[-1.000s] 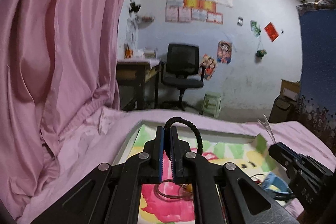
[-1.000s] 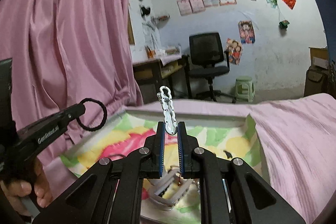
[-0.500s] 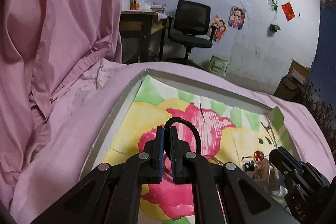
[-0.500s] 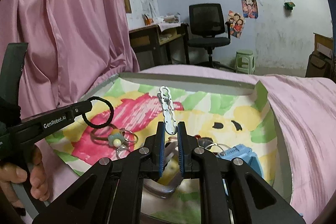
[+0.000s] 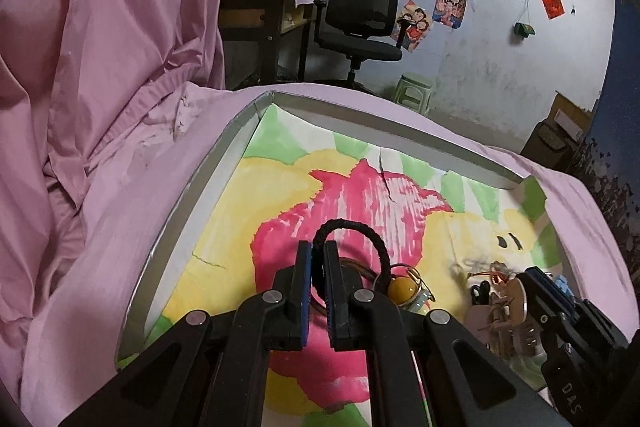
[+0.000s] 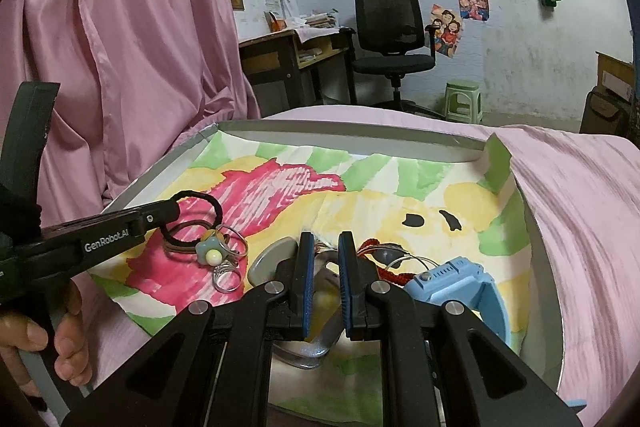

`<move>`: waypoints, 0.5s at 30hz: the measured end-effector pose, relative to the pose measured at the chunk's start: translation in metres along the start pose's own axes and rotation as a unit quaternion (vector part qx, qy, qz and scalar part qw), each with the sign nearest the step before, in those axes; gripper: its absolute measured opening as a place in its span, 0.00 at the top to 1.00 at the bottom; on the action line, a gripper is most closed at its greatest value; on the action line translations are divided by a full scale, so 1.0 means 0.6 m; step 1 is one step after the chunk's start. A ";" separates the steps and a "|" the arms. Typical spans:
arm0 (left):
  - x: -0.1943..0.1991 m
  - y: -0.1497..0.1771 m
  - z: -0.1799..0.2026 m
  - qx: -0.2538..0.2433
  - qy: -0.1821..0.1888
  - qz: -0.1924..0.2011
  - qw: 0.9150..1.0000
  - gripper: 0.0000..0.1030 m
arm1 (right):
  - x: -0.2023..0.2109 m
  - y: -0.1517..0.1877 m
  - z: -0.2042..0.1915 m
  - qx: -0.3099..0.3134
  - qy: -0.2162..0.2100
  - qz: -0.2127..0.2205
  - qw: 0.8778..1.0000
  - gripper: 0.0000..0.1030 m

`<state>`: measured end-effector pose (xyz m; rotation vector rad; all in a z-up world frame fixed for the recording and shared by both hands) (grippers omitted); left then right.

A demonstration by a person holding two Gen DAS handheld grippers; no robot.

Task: Organize jewelry
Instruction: 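Carry the hair tie and clip into the tray and open both tools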

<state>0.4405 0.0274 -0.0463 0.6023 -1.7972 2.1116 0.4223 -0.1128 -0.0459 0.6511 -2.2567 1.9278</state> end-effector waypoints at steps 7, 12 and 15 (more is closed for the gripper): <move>0.019 0.001 -0.012 0.029 0.012 0.011 0.999 0.66 | 0.013 0.000 0.012 -0.011 0.006 0.007 1.000 0.87; 0.055 -0.007 -0.010 0.023 0.016 0.053 0.998 0.44 | 0.029 -0.006 0.012 -0.008 0.013 0.023 1.000 0.77; 0.067 -0.011 -0.007 0.018 0.018 0.062 0.998 0.44 | 0.045 -0.013 0.009 -0.006 0.018 0.039 0.999 0.72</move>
Point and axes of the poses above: each gripper's, at about its wrist camera, not at the fingertips, and x roughly against the way its jaws point, z to its right, y to its underside, the point moved 5 cm from there along -x, roughly the way its jaws point, and after that the axes turned 12 degrees about z, right-handed, at the moved point
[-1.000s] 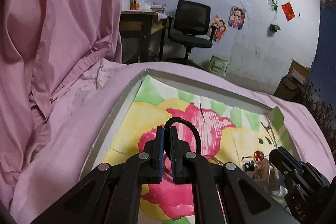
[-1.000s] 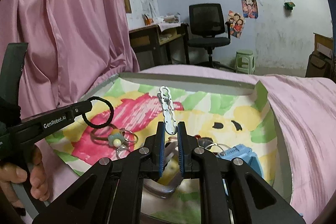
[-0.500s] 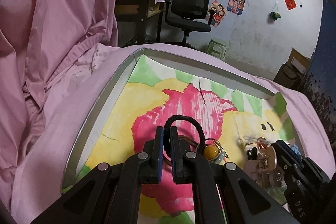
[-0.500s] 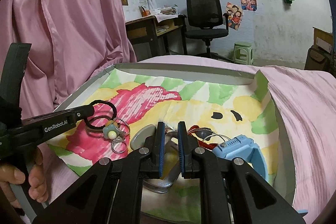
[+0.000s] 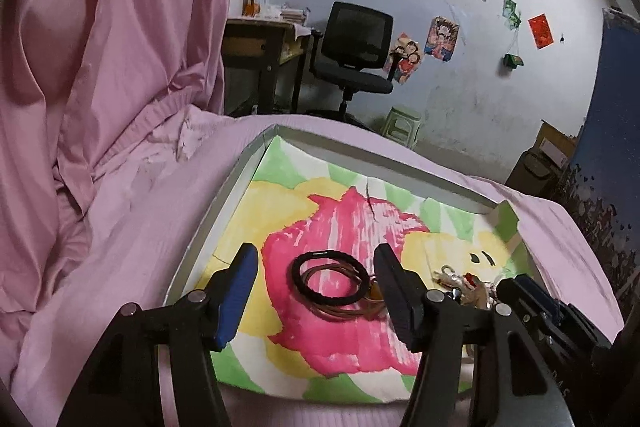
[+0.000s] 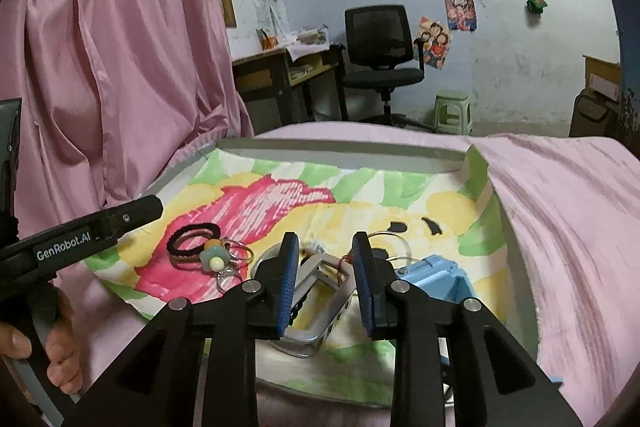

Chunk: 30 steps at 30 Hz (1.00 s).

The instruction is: Organize jewelry

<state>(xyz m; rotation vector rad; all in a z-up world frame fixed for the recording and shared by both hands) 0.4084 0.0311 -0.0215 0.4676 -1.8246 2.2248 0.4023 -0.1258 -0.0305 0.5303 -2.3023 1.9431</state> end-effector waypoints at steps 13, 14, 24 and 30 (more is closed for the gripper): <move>0.073 -0.019 -0.010 0.008 0.012 0.067 0.998 0.12 | 0.077 -0.048 0.004 -0.010 0.008 0.099 0.995 0.35; 0.079 -0.019 -0.009 0.006 0.013 0.070 0.997 0.08 | 0.084 -0.051 0.004 -0.012 0.007 0.105 0.994 0.32; 0.170 -0.007 -0.017 -0.003 0.019 0.114 0.993 0.00 | 0.168 -0.060 -0.013 -0.007 0.005 0.122 0.992 0.13; 0.240 0.011 -0.026 -0.018 0.015 0.132 0.991 0.00 | 0.233 -0.053 -0.035 -0.005 0.003 0.123 0.992 0.12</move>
Point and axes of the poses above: each gripper's, at about its wrist camera, not at the fingertips, and x roughly against the way its jaws point, z to its right, y to its underside, the point moved 5 cm from there along -x, roughly the way its jaws point, and after that the axes turned 12 degrees about z, right-handed, at the moved point
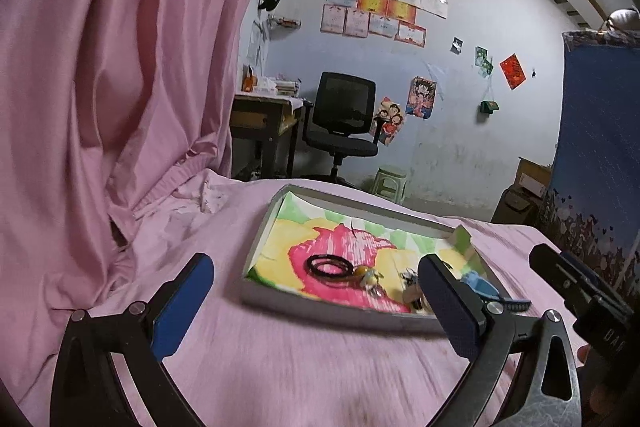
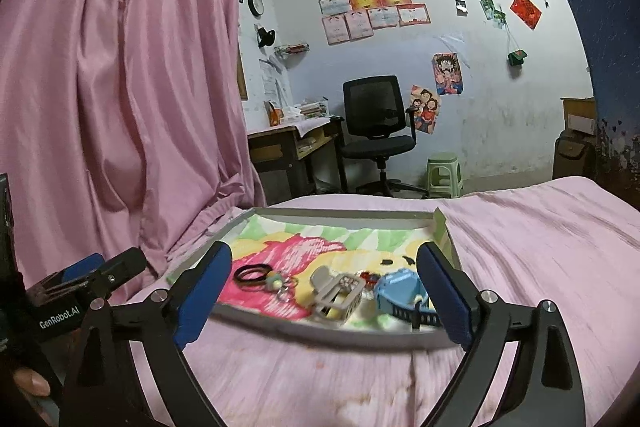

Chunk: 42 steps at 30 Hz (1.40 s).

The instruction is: Organize jewelry

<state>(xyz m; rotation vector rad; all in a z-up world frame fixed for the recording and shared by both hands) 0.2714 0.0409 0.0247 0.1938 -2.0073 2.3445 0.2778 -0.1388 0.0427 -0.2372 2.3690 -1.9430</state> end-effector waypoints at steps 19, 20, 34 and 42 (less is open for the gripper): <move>0.192 0.027 -0.025 -0.012 -0.005 0.027 1.000 0.00 | 0.185 0.019 -0.019 0.018 -0.007 0.017 1.000 0.11; 0.199 0.029 -0.026 -0.014 -0.006 0.028 0.999 0.00 | 0.192 0.022 -0.019 0.018 -0.006 0.018 1.000 0.11; 0.240 0.070 -0.039 -0.030 -0.004 0.037 0.999 0.00 | 0.260 0.041 -0.017 0.030 0.027 0.057 0.998 0.05; 0.231 0.086 -0.052 -0.010 -0.006 0.032 0.999 0.00 | 0.253 0.055 -0.015 0.034 0.034 0.039 0.998 0.01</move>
Point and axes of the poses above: each gripper's, at about its wrist camera, not at the fingertips, and x roughly against the way its jaws point, z to its right, y to its underside, the point moved 5 cm from there along -x, roughly the way its jaws point, and after that the axes turned 12 degrees about z, right-handed, at the moved point
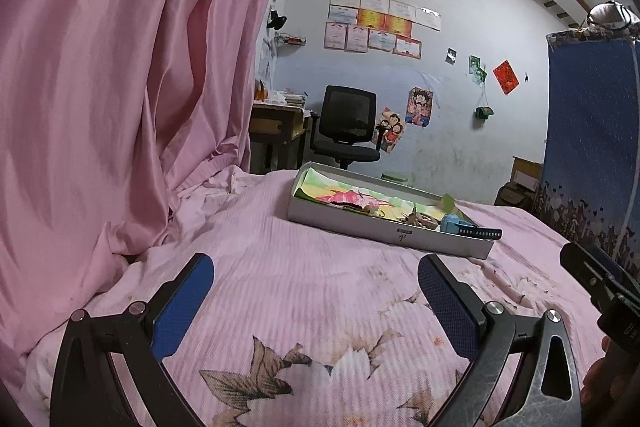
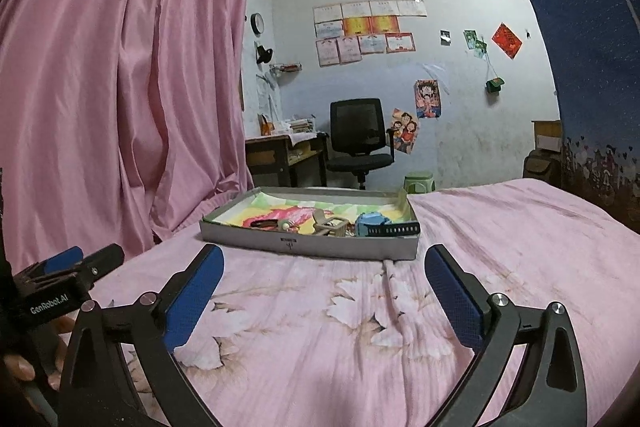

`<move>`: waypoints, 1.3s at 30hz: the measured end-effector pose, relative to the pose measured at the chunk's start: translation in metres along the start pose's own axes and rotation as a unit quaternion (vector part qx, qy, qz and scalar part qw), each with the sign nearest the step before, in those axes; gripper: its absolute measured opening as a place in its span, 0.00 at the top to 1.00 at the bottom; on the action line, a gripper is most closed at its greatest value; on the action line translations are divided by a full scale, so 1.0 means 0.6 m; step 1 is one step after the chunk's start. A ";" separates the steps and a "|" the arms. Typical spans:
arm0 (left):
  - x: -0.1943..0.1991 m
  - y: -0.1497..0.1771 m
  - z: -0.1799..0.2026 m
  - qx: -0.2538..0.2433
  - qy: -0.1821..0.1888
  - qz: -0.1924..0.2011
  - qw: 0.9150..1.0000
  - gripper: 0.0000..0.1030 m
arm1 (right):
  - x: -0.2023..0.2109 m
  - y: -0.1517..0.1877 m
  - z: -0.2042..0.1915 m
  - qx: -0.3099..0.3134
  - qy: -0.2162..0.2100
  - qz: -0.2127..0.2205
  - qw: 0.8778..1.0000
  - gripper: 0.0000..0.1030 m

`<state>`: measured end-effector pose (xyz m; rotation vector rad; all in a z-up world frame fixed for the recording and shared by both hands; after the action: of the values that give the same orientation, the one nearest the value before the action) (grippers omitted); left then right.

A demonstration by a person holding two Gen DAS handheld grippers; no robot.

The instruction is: Organize jewelry

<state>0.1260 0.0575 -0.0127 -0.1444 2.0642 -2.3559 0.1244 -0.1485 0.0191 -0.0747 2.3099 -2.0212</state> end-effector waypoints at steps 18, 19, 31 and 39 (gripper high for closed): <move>-0.002 0.001 0.000 0.003 -0.004 -0.003 1.000 0.00 | -0.009 0.016 -0.004 0.005 0.003 -0.021 1.000 0.01; -0.002 0.001 0.000 0.003 -0.005 -0.003 1.000 0.00 | -0.009 0.016 -0.004 0.005 0.003 -0.021 1.000 0.01; -0.002 -0.004 -0.003 -0.001 -0.007 0.000 1.000 0.00 | -0.009 0.016 -0.004 0.004 0.003 -0.021 1.000 0.01; 0.003 -0.006 -0.003 -0.006 -0.006 0.002 1.000 0.00 | -0.009 0.016 -0.005 0.005 0.003 -0.021 1.000 0.01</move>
<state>0.1245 0.0598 -0.0095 -0.1520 2.0715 -2.3351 0.1299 -0.1437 0.0102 -0.1185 2.3216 -2.0540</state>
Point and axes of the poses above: each gripper's, at about its wrist camera, not at the fingertips, and x roughly against the way its jaws point, z to its right, y to its underside, the point moved 5 cm from there along -x, roughly the way its jaws point, and after that the axes turned 12 degrees about z, right-handed, at the moved point
